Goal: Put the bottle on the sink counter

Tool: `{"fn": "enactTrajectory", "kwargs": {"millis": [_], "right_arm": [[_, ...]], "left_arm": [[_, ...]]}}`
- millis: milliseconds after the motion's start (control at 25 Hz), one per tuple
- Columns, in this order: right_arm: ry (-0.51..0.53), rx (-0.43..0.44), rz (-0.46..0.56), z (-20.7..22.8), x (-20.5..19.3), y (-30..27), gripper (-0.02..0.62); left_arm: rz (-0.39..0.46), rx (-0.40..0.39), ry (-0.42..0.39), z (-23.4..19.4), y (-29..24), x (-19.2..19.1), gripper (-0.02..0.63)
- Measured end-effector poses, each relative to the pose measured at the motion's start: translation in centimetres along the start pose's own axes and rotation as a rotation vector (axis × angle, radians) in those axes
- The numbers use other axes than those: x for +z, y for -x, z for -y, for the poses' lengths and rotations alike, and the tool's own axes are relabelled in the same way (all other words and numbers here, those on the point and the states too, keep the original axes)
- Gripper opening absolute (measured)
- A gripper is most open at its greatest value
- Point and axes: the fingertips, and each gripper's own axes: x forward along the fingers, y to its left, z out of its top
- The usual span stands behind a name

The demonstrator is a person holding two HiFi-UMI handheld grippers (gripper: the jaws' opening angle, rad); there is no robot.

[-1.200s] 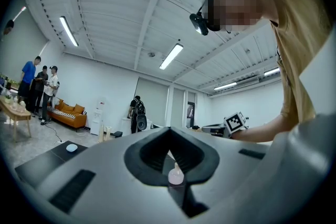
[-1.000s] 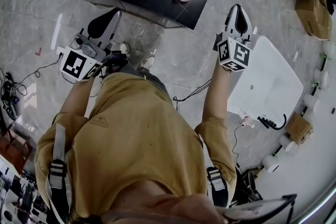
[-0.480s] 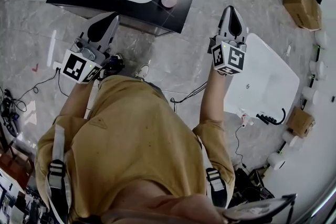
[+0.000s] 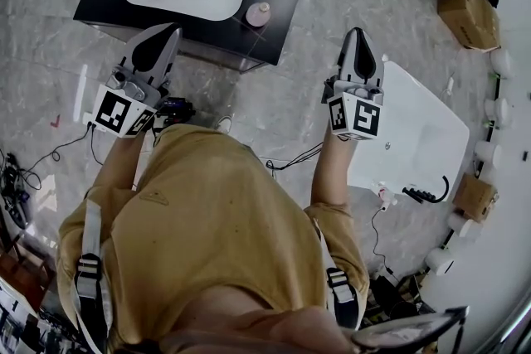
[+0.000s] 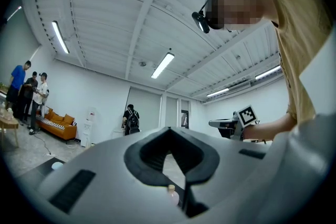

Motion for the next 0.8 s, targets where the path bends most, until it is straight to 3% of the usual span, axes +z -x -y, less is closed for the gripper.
{"fn": "enactTrajectory", "kwargs": {"millis": [480,800], "right_arm": [[0.001,0.039,0.062,-0.5,3.0,3.3,0.006],[0.02,0.012,0.069,0.4,4.3,5.5,0.006]], "left_arm": [[0.015,0.046,-0.044,-1.0,0.9,2.7,0.002],[-0.005,0.042,-0.06,-1.0,1.7,3.1,0.002]]}}
